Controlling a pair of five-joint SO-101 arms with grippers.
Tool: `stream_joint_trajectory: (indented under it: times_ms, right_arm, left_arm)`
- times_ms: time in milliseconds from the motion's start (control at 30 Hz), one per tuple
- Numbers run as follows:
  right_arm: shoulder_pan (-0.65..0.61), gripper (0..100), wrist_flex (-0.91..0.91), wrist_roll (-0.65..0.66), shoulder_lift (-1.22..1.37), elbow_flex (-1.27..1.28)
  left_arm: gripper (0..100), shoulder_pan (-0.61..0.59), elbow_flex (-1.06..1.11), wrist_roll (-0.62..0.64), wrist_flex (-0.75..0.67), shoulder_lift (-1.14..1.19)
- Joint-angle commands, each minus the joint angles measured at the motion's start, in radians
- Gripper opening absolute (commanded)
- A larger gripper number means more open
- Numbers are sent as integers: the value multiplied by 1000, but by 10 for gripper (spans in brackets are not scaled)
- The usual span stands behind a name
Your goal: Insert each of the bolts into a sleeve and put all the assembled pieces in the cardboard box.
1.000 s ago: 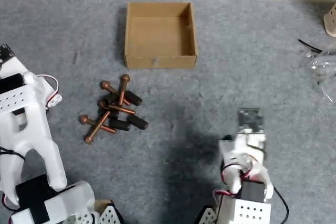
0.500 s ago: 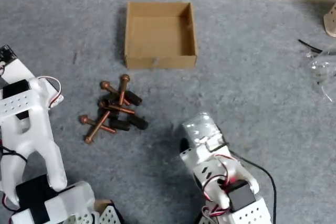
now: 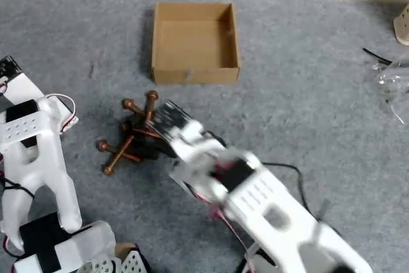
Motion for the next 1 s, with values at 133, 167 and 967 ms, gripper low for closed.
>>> stream_joint_trajectory:
  times_ms: [133,167,967]
  right_arm:
    - [-15,286,-30,12,453,-363]
    - [-15,286,-30,12,493,-389]
    - [-8,286,-31,81,989,-659]
  left_arm:
    - [8,1,-7,6,-14,-4]
    - [8,-1,-7,6,-14,-4]
    - [8,-8,-7,6,-14,-4]
